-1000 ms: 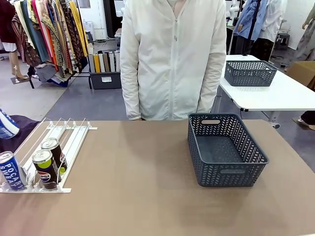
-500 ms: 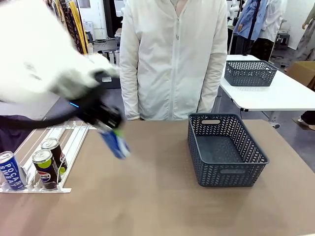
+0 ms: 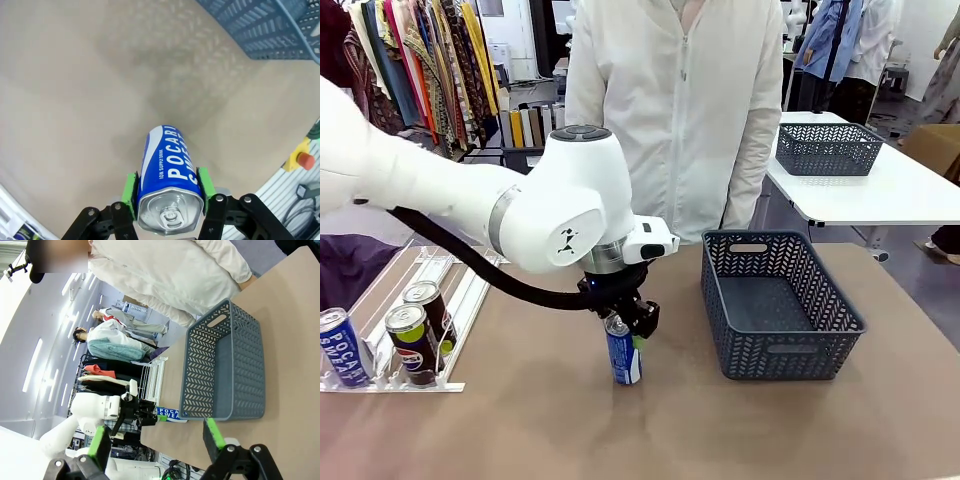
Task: Retrieve and store the cans from the dispenser.
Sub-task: Pick up one can from the Automatic Can Dispenser and place it in the middle of the table.
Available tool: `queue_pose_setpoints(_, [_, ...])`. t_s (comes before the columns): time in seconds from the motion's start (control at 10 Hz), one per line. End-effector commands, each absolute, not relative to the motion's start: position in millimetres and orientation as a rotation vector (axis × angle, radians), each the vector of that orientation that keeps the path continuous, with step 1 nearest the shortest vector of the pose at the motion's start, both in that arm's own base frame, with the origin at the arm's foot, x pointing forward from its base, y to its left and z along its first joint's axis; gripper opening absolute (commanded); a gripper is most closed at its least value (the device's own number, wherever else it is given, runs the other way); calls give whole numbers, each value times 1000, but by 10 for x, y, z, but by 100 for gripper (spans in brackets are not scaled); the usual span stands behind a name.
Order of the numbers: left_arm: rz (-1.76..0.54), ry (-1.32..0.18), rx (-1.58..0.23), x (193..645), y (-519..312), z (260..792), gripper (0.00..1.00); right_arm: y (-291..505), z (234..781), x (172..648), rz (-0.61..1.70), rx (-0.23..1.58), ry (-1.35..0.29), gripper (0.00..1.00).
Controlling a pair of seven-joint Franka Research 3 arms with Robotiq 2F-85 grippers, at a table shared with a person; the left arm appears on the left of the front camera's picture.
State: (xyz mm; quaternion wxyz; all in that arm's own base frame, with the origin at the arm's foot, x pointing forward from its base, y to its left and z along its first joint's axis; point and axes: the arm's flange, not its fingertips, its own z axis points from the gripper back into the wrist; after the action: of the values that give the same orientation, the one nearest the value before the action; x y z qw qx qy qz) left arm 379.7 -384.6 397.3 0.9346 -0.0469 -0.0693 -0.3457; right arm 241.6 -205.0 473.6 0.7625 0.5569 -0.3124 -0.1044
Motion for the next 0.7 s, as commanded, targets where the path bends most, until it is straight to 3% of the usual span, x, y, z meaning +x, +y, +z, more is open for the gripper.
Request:
queue_pose_setpoints(0.0, [-682, -167, -45, 3807, -3820, 4172, 0, -2062, 4768, 2452, -212, 1223, -716, 100])
queue_pose_setpoints(0.4, [-694, -140, -27, 3794, -3847, 4092, 0, -2062, 4768, 2452, -212, 1223, -716, 100])
queue_pose_setpoints(0.5, [-698, -148, -31, 3782, -3846, 4091, 7, -2062, 4768, 2452, -212, 1223, -716, 100])
queue_pose_setpoints(0.6, [-696, -163, -41, 3766, -3840, 4107, 61, -2062, 4768, 2452, -212, 1223, -716, 100])
